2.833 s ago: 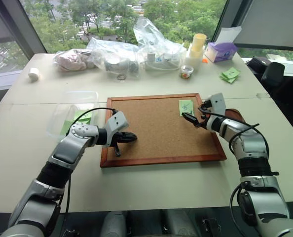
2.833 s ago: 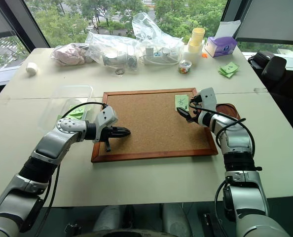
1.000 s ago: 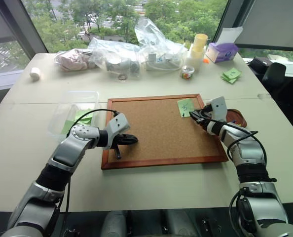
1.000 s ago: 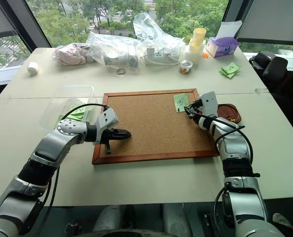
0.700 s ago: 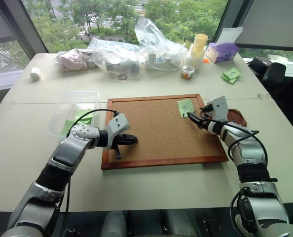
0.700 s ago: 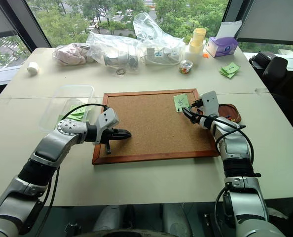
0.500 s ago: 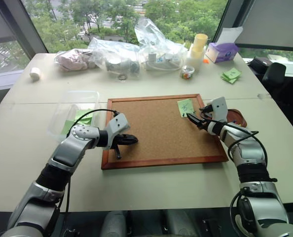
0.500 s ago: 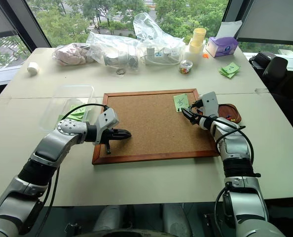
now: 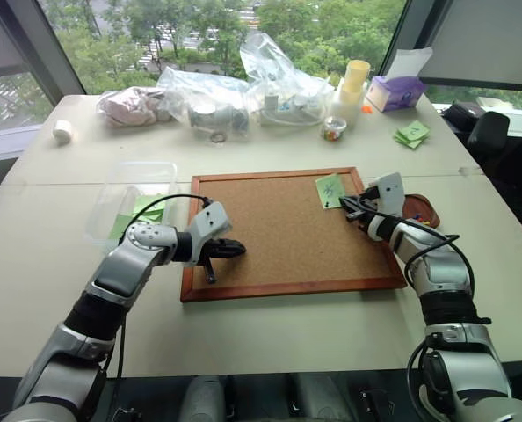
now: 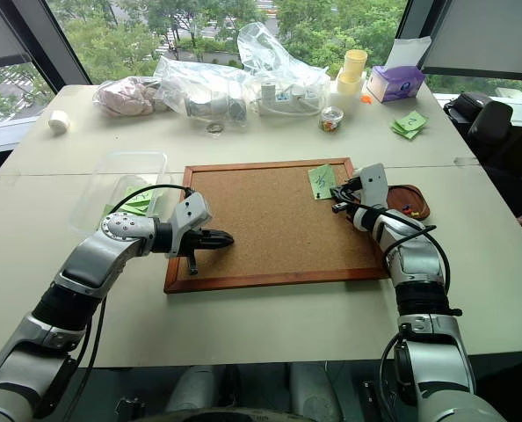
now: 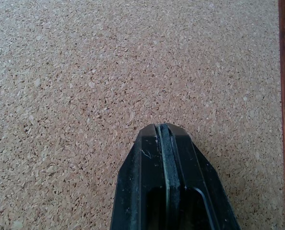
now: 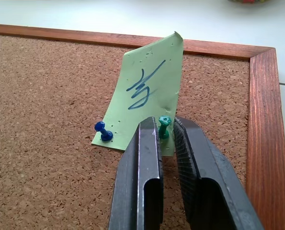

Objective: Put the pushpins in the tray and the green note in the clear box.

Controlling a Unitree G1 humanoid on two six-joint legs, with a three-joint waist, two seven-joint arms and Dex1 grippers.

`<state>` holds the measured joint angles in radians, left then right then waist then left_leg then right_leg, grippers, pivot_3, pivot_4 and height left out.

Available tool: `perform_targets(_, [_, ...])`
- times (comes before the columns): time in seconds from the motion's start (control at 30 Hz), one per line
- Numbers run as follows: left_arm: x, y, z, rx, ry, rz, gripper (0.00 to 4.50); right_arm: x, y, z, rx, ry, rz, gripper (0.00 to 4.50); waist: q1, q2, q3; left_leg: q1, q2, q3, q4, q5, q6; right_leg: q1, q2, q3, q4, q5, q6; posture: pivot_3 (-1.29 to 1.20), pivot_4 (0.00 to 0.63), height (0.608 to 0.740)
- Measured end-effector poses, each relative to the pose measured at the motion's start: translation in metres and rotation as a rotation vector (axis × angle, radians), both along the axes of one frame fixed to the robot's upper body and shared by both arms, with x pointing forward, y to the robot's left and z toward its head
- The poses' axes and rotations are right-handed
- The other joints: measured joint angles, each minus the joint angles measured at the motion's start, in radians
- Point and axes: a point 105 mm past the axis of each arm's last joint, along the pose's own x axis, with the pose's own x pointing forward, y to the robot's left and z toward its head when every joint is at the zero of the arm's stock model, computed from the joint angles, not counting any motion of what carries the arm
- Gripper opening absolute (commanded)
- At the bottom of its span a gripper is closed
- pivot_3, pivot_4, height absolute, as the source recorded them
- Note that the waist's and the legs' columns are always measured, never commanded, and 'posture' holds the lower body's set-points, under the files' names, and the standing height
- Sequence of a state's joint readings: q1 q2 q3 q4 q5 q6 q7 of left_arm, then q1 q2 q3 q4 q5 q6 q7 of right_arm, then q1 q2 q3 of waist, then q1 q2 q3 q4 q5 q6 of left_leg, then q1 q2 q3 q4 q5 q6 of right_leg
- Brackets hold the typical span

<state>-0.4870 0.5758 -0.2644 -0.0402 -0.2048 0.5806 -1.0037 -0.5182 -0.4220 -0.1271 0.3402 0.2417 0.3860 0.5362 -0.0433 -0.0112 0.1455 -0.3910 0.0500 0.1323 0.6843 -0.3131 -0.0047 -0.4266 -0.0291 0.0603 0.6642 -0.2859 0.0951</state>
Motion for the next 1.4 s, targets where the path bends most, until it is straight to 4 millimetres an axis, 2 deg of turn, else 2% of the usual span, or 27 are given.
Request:
perform_targets(0.37, [0.000,0.000,0.000,0.001,-0.001,-0.003,0.00,-0.001,-0.004,0.001,0.019,-0.006,-0.021,0.53,0.000,0.000,0.000,0.000,0.000,0.000,0.000,0.000,0.000,0.000,0.000,0.000,0.000,0.000,0.000,0.00,0.150,0.738])
perform_targets(0.4, [0.000,0.000,0.000,0.002,-0.002,-0.003,0.00,-0.001,-0.004,0.001,0.025,-0.006,-0.018,0.01,0.000,0.000,0.000,0.000,0.000,0.000,0.000,0.000,0.000,0.000,0.000,0.000,0.000,0.000,0.000,0.00,0.150,0.738])
perform_targets(0.67, [0.000,-0.001,-0.001,0.005,-0.008,-0.006,0.00,-0.001,0.000,0.001,0.037,-0.009,-0.004,0.01,0.001,0.000,0.000,0.000,0.000,0.000,0.000,0.000,0.000,0.000,0.000,0.000,0.000,0.000,0.000,0.00,0.150,0.738])
perform_targets(0.77, [0.000,-0.001,-0.001,0.005,-0.012,-0.009,0.00,-0.002,-0.002,0.010,0.064,-0.043,-0.018,0.01,0.001,0.000,0.000,0.000,0.000,0.000,0.000,0.000,0.000,0.000,0.000,0.000,0.000,0.000,0.000,0.00,0.150,0.738])
perform_targets(0.93, [-0.001,0.000,-0.002,0.004,-0.009,-0.009,0.00,-0.006,-0.020,0.048,0.136,-0.177,-0.101,0.01,0.002,0.000,0.000,0.000,0.000,0.000,0.000,0.000,0.000,0.000,0.000,0.000,0.000,0.000,0.000,0.00,0.150,0.738])
perform_targets(1.03, [-0.002,-0.001,-0.002,0.003,-0.007,-0.013,0.00,-0.014,-0.046,0.064,0.166,-0.230,-0.209,0.01,0.003,0.000,0.000,0.000,0.000,0.000,0.000,0.000,0.000,0.000,-0.001,0.000,0.000,0.000,0.000,0.00,0.150,0.738])
perform_targets(1.1, [-0.003,-0.001,-0.003,0.002,0.000,-0.023,0.00,-0.022,-0.074,0.060,0.103,-0.209,-0.303,0.01,0.006,0.000,0.000,0.000,0.000,0.000,0.000,0.000,0.000,0.000,-0.001,0.000,0.000,0.000,0.000,0.00,0.150,0.738])
perform_targets(1.2, [-0.004,0.000,-0.003,0.003,0.006,-0.030,0.00,-0.032,-0.113,0.038,0.020,-0.113,-0.435,0.01,0.003,0.000,0.000,0.000,0.000,0.000,0.000,0.000,0.000,0.001,0.000,0.000,0.000,0.000,0.000,0.00,0.150,0.738])
perform_targets(1.27, [-0.003,0.001,-0.003,0.008,0.012,-0.032,0.00,-0.034,-0.119,0.023,0.021,-0.062,-0.453,0.01,-0.002,0.001,-0.001,0.001,-0.001,0.001,0.000,0.000,0.000,0.001,0.001,0.001,0.000,0.000,0.000,0.00,0.150,0.738])
perform_targets(1.4, [-0.002,-0.001,-0.002,0.004,0.009,-0.039,0.00,-0.032,-0.117,0.015,0.022,-0.032,-0.433,0.01,0.000,0.001,-0.001,0.002,-0.001,0.001,0.000,0.000,0.000,0.001,0.001,0.002,0.000,0.000,0.000,0.00,0.150,0.738])
